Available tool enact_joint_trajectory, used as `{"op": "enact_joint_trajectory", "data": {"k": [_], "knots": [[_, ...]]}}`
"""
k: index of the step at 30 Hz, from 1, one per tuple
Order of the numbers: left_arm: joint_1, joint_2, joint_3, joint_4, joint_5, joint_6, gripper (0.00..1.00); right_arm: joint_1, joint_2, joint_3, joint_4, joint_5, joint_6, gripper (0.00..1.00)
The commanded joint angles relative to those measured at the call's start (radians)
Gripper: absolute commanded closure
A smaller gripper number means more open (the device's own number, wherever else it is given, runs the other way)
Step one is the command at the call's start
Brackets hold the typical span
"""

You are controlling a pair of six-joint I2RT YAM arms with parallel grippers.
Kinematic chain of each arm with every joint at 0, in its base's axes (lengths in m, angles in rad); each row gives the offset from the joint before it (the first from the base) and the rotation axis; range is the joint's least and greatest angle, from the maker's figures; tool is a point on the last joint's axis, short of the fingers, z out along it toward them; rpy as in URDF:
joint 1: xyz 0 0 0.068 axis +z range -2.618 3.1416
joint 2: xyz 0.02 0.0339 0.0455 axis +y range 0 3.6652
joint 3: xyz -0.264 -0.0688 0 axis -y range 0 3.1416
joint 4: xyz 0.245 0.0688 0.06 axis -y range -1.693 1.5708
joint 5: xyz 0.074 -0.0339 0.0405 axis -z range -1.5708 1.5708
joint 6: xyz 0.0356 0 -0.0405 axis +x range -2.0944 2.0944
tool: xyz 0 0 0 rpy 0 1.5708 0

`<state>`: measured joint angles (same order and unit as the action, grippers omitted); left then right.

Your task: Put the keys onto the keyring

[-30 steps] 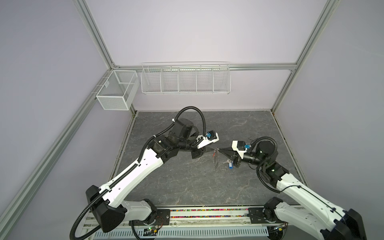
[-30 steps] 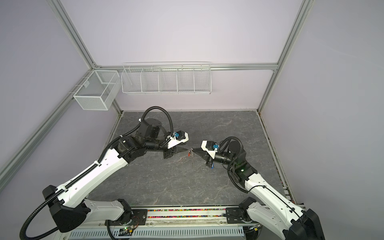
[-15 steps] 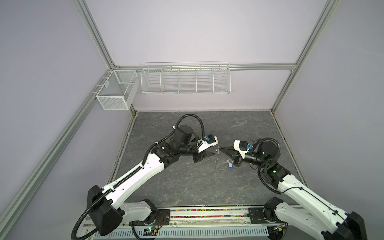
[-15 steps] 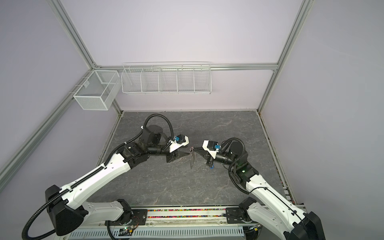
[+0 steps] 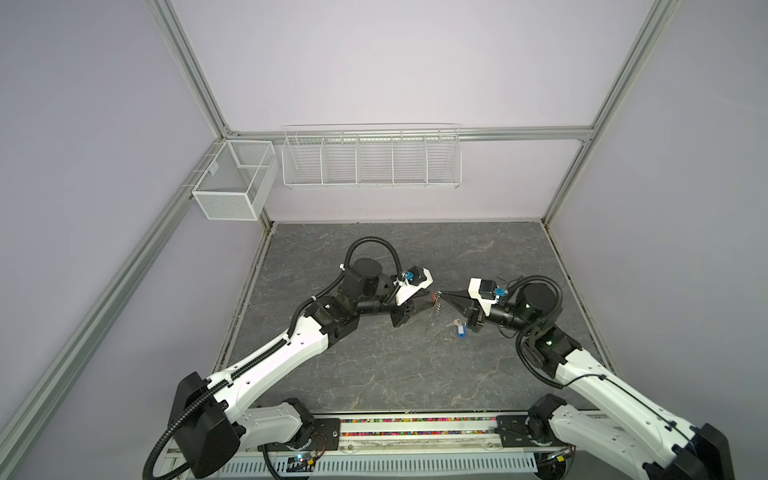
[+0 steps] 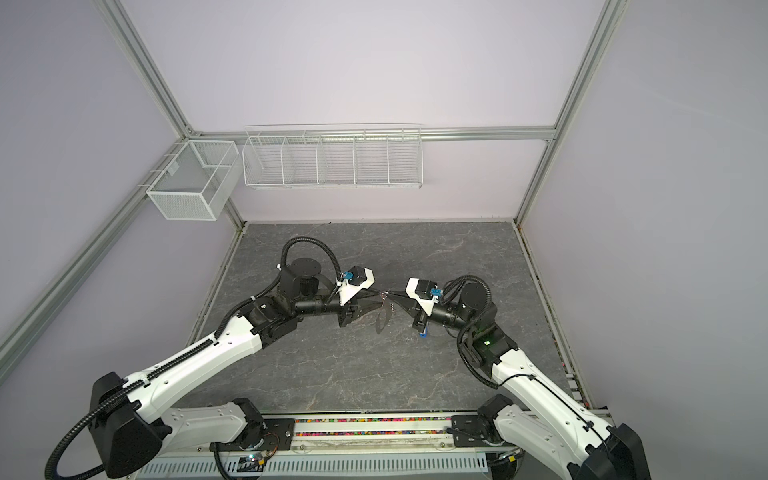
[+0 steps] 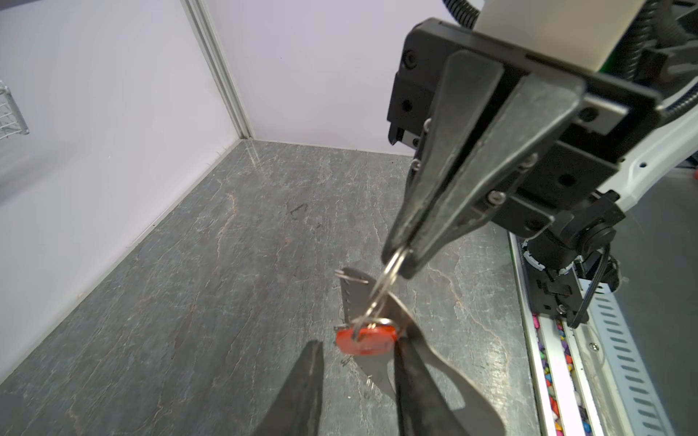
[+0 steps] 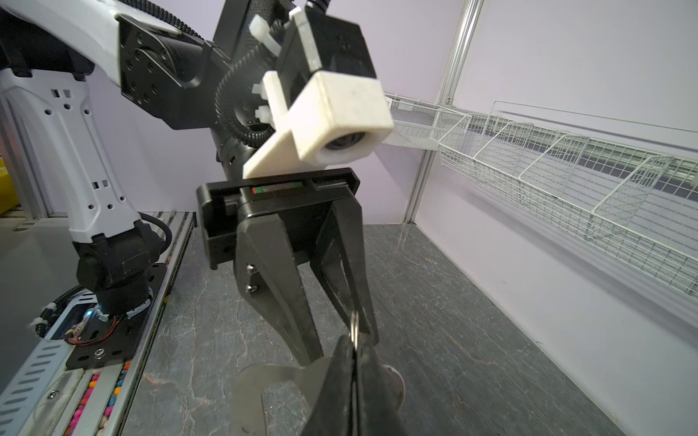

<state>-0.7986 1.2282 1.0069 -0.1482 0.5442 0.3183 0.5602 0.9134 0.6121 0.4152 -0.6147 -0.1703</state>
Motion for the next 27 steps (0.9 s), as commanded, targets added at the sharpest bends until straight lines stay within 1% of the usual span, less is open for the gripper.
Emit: {"op": "enact_joint_trajectory", "data": {"k": [1,5,8,12,16,19,23,27], "knots": [[-0.006,-0.001,-0.009,0.020,0.051,-0.023,0.65,0.006,-0.013,-0.007,0.055,0.015,0.021,0.93],[-0.016,0.012,0.002,0.005,0.054,-0.017,0.63,0.005,-0.010,-0.008,0.063,0.021,0.029,0.93],[-0.027,0.022,0.012,-0.016,0.023,0.002,0.65,0.005,-0.010,-0.008,0.067,0.021,0.033,0.93],[-0.035,0.029,0.024,-0.022,-0.042,0.012,0.72,0.005,-0.010,-0.008,0.071,0.027,0.038,0.93],[-0.040,0.031,0.033,-0.032,-0.111,0.026,0.82,0.006,-0.010,-0.009,0.075,0.030,0.044,0.93],[-0.045,0.031,0.035,-0.025,-0.131,0.033,0.88,0.005,-0.008,-0.011,0.079,0.032,0.047,0.93],[-0.048,0.032,0.037,-0.026,-0.108,0.048,0.99,0.006,-0.006,-0.015,0.091,0.036,0.052,0.93],[-0.052,0.045,0.044,-0.051,-0.045,0.070,1.00,0.005,-0.010,-0.021,0.103,0.052,0.051,0.93]]}}
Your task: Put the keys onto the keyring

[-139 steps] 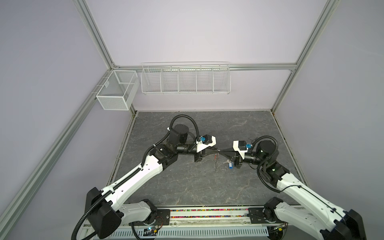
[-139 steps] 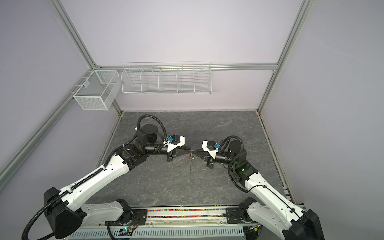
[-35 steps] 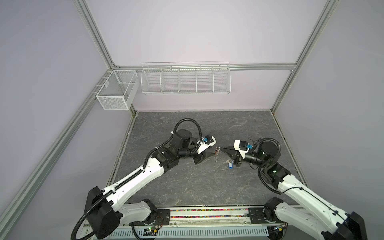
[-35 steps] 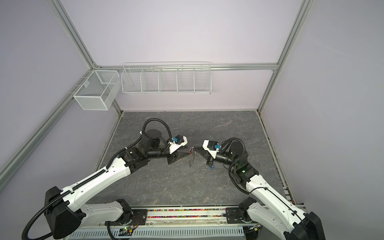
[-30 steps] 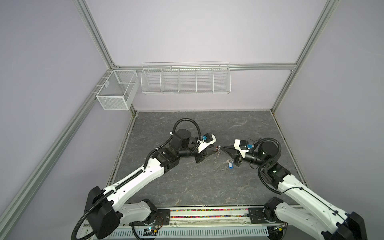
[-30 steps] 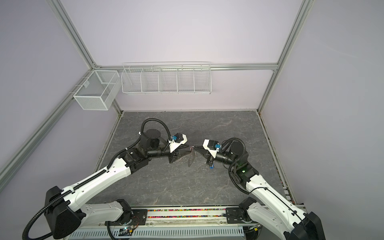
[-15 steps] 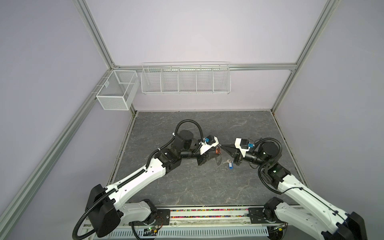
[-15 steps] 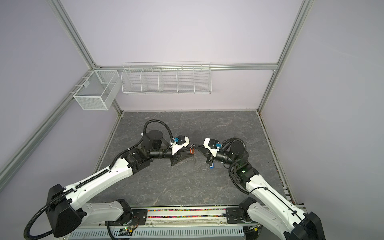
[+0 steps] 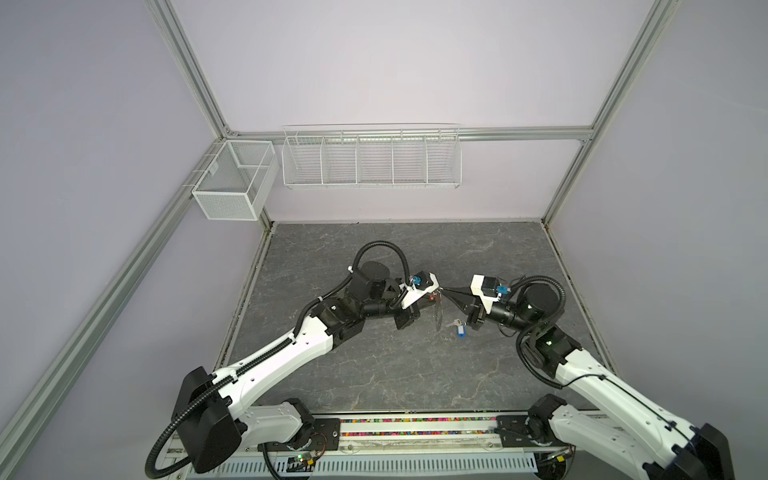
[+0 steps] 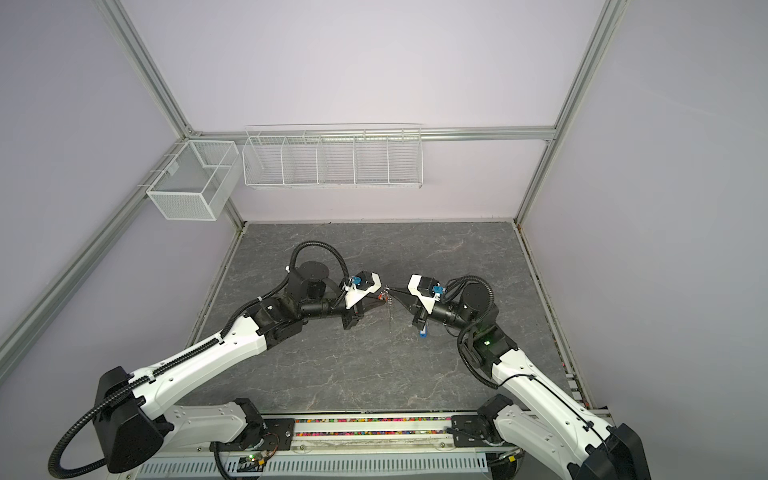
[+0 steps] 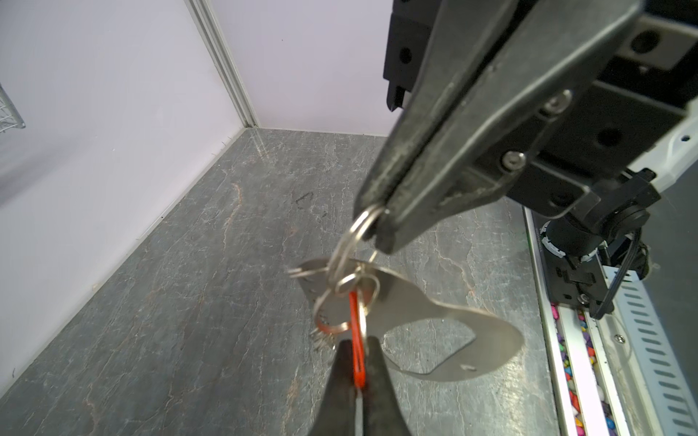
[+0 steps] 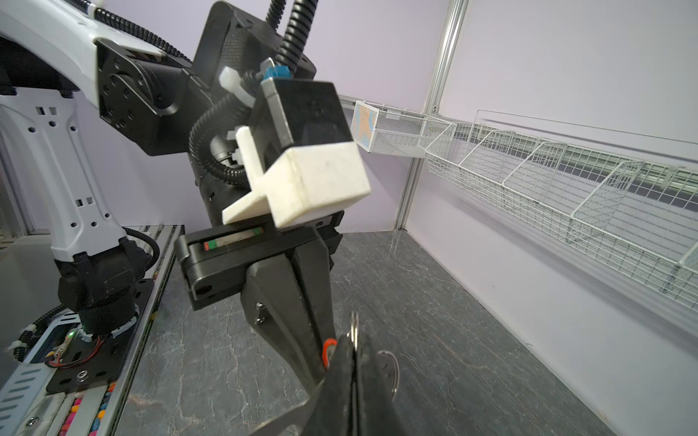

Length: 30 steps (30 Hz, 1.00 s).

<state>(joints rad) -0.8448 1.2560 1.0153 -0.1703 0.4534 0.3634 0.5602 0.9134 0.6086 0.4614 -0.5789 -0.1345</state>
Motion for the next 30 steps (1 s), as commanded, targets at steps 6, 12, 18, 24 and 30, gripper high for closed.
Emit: {"op": "enact_joint_trajectory", "data": {"k": [6,12,18,24,30], "knots": [[-0.007,0.039,0.056,-0.057,0.101,0.029,1.00,0.006,-0.019,-0.028,0.059,0.047,0.013,0.93],[-0.007,0.069,0.091,-0.107,0.161,0.042,1.00,0.005,-0.021,-0.037,0.062,0.050,0.012,0.93],[-0.003,0.024,0.073,-0.108,0.036,0.065,0.70,0.005,-0.034,-0.047,0.063,0.038,0.007,0.93],[0.048,-0.061,0.060,-0.115,-0.016,0.077,0.62,0.004,-0.033,-0.053,0.085,0.014,0.012,0.93],[0.072,-0.085,0.092,-0.121,0.009,0.123,0.69,0.001,-0.016,-0.052,0.110,-0.023,0.027,0.93]]}}
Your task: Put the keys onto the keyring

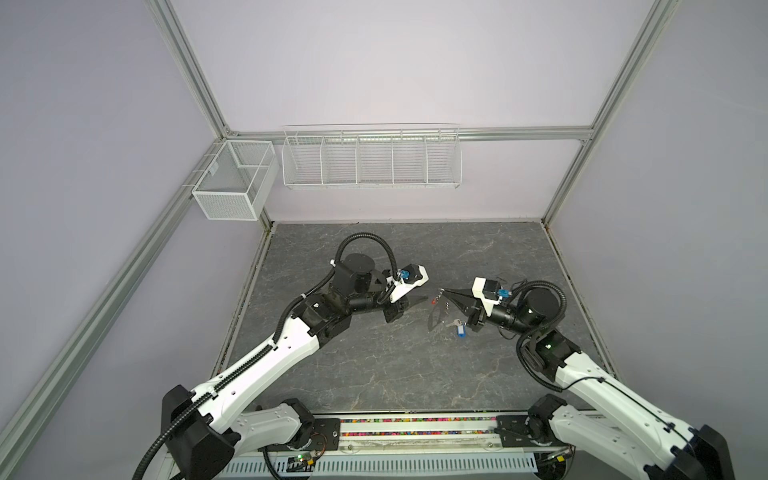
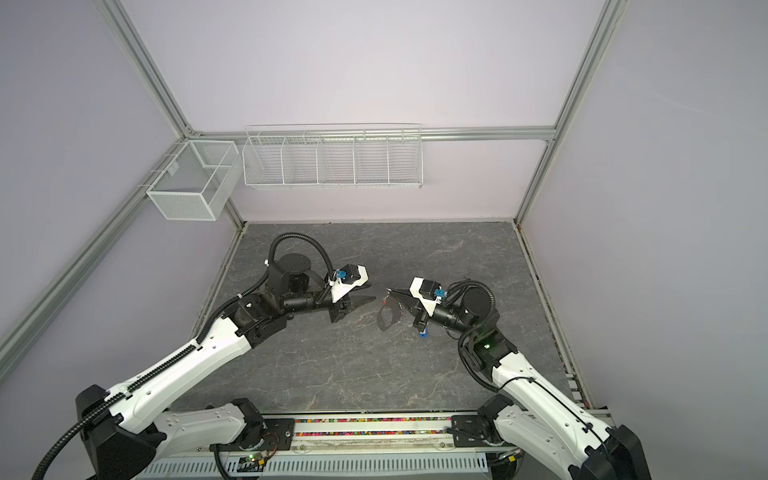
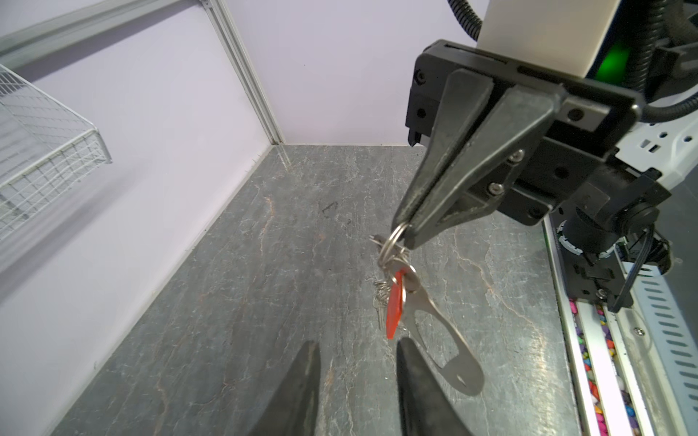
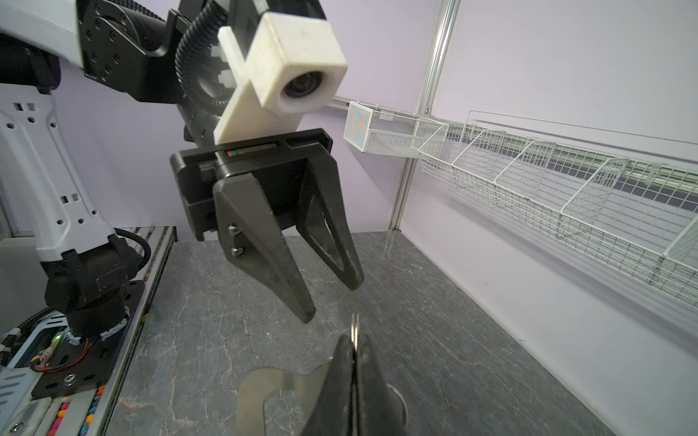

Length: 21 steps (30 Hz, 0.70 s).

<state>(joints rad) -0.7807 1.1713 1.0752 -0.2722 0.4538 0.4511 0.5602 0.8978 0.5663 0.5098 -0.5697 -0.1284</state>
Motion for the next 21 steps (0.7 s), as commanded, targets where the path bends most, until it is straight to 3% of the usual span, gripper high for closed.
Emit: {"op": "enact_joint_trajectory", "data": {"k": [1,11,21], "knots": [[0.009,0.008,0.045,-0.022,0.021,0.043,0.69,0.000,0.001,-0.010,0.068,-0.041,0.024,0.93],[0.011,0.066,0.106,-0.002,0.184,0.053,0.75,-0.002,0.009,-0.008,0.085,-0.090,0.042,0.93],[0.011,0.086,0.110,-0.002,0.233,0.055,0.78,-0.002,0.027,0.006,0.082,-0.121,0.052,0.93]]}}
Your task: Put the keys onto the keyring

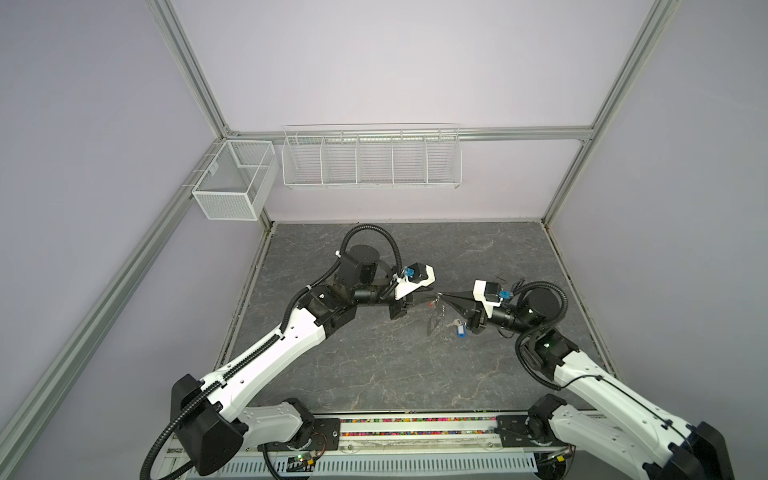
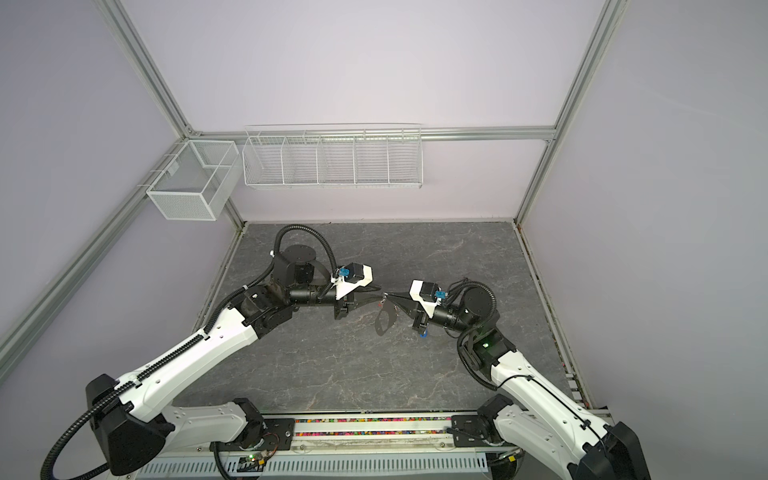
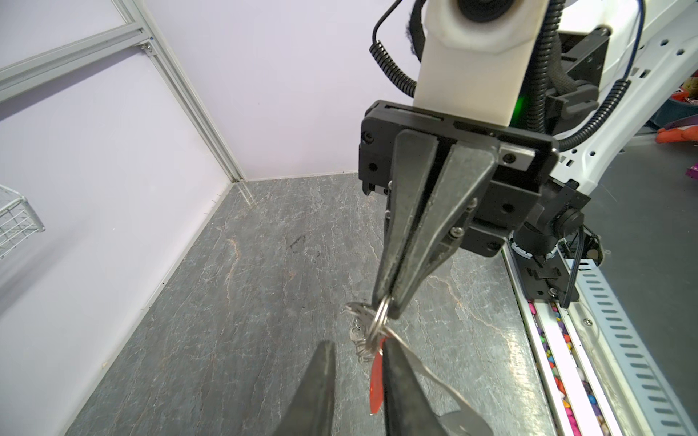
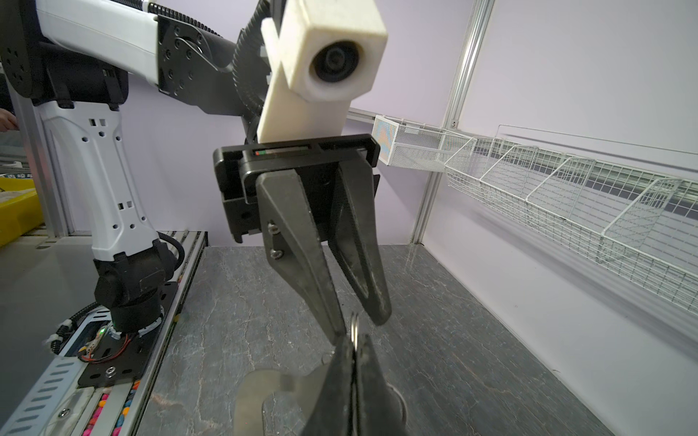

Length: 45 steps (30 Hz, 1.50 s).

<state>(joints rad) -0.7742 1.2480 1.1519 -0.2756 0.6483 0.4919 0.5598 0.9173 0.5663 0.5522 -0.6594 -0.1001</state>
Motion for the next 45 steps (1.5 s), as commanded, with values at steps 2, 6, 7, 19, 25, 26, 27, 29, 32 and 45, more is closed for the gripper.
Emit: {"op": "enact_joint_trajectory", "data": {"k": [2,6,7,19,25,26,27,29,32,45], "knots": [[0.004,0.014,0.037,0.008,0.049,0.016,0.80,0.000,0.013,0.010,0.040,-0.039,0.026,0.93],[0.004,0.023,0.043,0.006,0.067,0.019,0.91,0.000,0.015,0.009,0.051,-0.040,0.031,0.93],[0.004,0.027,0.045,0.004,0.074,0.020,0.96,0.000,0.015,0.011,0.051,-0.039,0.030,0.93],[-0.051,0.091,0.255,-0.394,-0.176,0.196,1.00,0.000,-0.069,0.039,-0.219,0.160,-0.132,0.72],[-0.094,0.135,0.354,-0.554,-0.309,0.202,1.00,0.008,-0.088,0.067,-0.305,0.163,-0.190,0.72],[-0.096,0.141,0.367,-0.564,-0.311,0.197,1.00,0.011,-0.083,0.065,-0.294,0.156,-0.188,0.72],[-0.097,0.147,0.377,-0.572,-0.312,0.193,1.00,0.013,-0.078,0.066,-0.291,0.152,-0.187,0.72],[-0.104,0.165,0.412,-0.601,-0.324,0.190,1.00,0.018,-0.064,0.070,-0.286,0.134,-0.190,0.73],[-0.113,0.196,0.460,-0.646,-0.325,0.179,1.00,0.026,-0.045,0.072,-0.269,0.123,-0.181,0.74],[-0.138,0.241,0.524,-0.685,-0.319,0.159,1.00,0.043,0.001,0.070,-0.187,0.129,-0.129,0.78]]}}
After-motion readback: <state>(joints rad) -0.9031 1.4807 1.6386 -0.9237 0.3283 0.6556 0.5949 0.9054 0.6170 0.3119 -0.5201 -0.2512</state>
